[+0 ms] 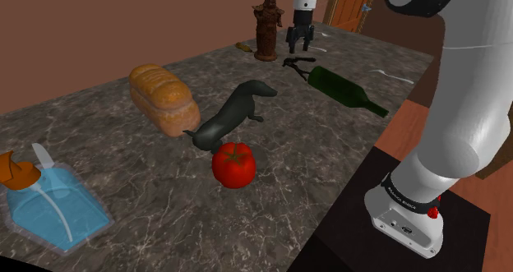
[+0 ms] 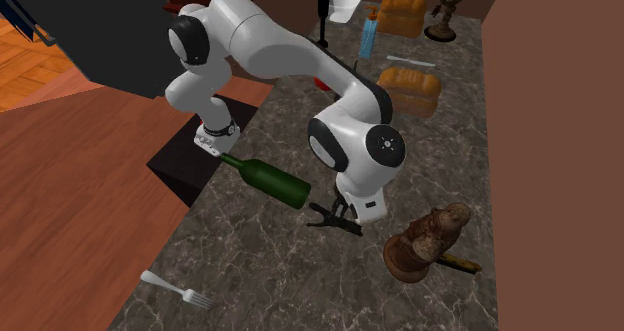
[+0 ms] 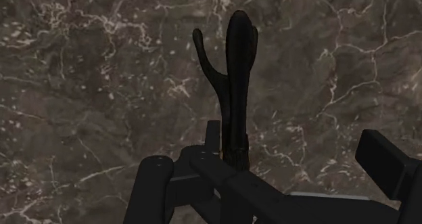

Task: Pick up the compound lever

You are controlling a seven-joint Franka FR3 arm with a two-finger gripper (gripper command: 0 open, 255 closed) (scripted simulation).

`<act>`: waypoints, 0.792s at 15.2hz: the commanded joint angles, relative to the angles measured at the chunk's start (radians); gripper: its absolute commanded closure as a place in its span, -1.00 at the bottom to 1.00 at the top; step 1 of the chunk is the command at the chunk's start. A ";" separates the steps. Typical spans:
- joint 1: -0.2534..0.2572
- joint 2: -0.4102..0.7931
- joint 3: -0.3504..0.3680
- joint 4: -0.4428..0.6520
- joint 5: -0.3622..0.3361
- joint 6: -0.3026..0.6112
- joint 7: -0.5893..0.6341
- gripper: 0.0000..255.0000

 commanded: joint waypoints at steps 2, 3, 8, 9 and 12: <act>-0.041 0.151 0.002 0.182 0.015 -0.057 -0.029 -1.00; -0.040 0.152 0.003 0.171 0.015 -0.045 -0.030 -1.00; -0.038 0.165 0.005 0.124 0.019 0.015 -0.033 -1.00; -0.038 0.168 0.006 0.115 0.020 0.026 -0.034 -1.00; -0.037 0.170 0.006 0.110 0.020 0.033 -0.035 -1.00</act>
